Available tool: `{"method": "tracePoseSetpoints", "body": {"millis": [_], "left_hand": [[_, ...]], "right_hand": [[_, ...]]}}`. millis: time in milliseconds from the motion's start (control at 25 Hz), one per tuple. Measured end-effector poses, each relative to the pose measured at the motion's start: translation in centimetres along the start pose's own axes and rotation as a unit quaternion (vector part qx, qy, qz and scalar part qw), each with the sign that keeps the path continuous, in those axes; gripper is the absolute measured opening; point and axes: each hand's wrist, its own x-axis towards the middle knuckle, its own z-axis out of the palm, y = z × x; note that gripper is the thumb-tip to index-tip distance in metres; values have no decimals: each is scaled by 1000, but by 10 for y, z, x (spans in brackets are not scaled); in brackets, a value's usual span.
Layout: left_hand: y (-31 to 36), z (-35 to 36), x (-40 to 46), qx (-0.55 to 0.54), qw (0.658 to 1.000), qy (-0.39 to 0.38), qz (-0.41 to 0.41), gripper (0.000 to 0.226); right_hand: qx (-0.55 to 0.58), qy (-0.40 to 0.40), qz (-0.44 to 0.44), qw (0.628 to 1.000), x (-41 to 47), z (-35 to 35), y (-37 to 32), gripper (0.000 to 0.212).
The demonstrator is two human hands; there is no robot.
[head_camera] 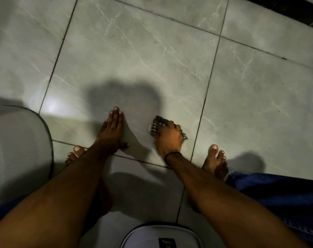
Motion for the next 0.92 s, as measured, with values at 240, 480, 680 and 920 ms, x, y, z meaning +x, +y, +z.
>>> {"method": "tracePoseSetpoints", "body": {"millis": [240, 480, 680, 920], "left_hand": [[25, -20, 7, -188, 960, 194, -75, 34], [58, -29, 29, -408, 890, 109, -176, 45], [82, -28, 32, -405, 890, 114, -174, 33], [98, -51, 14, -581, 797, 89, -140, 28]], "right_hand": [[266, 4, 118, 957, 29, -15, -31, 37], [397, -66, 184, 897, 51, -26, 2, 25], [387, -42, 221, 894, 62, -47, 31, 16], [425, -23, 217, 879, 61, -85, 34, 31]]}}
